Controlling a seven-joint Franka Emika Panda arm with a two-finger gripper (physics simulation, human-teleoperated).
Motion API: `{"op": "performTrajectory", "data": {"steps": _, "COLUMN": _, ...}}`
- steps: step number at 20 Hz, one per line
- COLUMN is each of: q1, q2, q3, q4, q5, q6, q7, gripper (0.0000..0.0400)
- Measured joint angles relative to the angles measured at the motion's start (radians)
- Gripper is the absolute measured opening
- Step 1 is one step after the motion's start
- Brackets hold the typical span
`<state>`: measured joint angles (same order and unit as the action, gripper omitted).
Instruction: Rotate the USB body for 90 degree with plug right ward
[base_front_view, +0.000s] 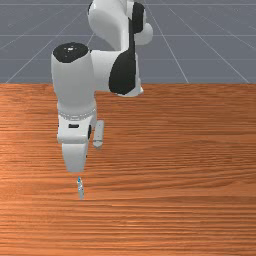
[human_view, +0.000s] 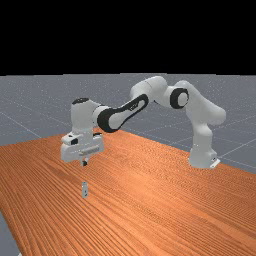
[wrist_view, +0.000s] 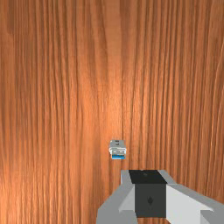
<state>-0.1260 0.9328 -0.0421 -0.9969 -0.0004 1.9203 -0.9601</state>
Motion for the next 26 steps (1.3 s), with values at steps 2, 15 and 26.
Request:
{"op": "performTrajectory", "data": {"steps": 2, "q1": -0.009, "q2": 0.130, "q3": 0.010, "q4": 0.246, "q5": 0.012, "q6": -0.112, "q7": -0.003, "gripper": 0.0000}}
{"op": "performTrajectory", "data": {"steps": 15, "q1": -0.005, "q2": 0.312, "q3": 0.002, "q4": 0.377, "q5": 0.000, "q6": -0.109, "q7": 0.005, "gripper": 0.0000}}
{"op": "performTrajectory", "data": {"steps": 26, "q1": 0.033, "q2": 0.285, "q3": 0.001, "q4": 0.302, "q5": 0.003, "q6": -0.067, "q7": 0.072, "gripper": 0.0000}}
